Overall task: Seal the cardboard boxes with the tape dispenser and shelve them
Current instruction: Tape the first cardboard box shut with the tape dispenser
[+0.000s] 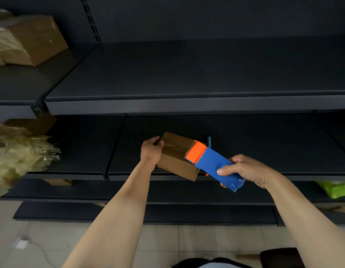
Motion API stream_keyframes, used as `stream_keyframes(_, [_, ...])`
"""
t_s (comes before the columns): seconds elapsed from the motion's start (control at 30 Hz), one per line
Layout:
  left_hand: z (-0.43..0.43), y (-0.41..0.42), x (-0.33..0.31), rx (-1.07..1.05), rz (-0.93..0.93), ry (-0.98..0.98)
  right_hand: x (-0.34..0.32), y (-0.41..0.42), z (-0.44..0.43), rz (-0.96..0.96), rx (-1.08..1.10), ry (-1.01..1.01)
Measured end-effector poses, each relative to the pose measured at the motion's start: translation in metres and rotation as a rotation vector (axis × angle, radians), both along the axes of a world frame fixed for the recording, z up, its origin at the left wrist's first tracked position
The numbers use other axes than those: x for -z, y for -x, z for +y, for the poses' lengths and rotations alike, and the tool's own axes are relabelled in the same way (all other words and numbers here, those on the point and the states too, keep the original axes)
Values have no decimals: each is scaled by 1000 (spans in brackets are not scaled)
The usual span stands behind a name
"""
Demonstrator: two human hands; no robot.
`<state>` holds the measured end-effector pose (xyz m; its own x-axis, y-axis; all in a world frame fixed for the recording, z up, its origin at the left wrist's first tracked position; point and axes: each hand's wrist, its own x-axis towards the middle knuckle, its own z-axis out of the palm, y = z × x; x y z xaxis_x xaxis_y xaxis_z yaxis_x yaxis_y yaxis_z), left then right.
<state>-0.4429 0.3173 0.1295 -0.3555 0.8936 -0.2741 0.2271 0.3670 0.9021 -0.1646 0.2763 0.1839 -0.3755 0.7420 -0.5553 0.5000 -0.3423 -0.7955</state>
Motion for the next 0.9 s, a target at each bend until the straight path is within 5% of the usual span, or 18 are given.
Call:
stream_keyframes(0.2, [-12,-6,-23,-5,353,-183,3,-7,1,98,17,11])
stream_keyframes(0.27, [-19,-17,-37,102,199,-208,2,-7,2,125,16,12])
stream_keyframes(0.4, [-31,-36,-55,423,-195,122,0,-6,6,141,-12,3])
stream_keyframes(0.5, [-35,-41,-49,379,-343,121,-2,-6,6,143,-48,1])
stream_keyframes(0.73, [-32,-48,-49,255,-422,124,-7,-12,7,96,-61,-49])
stream_keyframes(0.9, [-16,-50,-51,77,-232,69,-21,-12,17,-12,-46,-154])
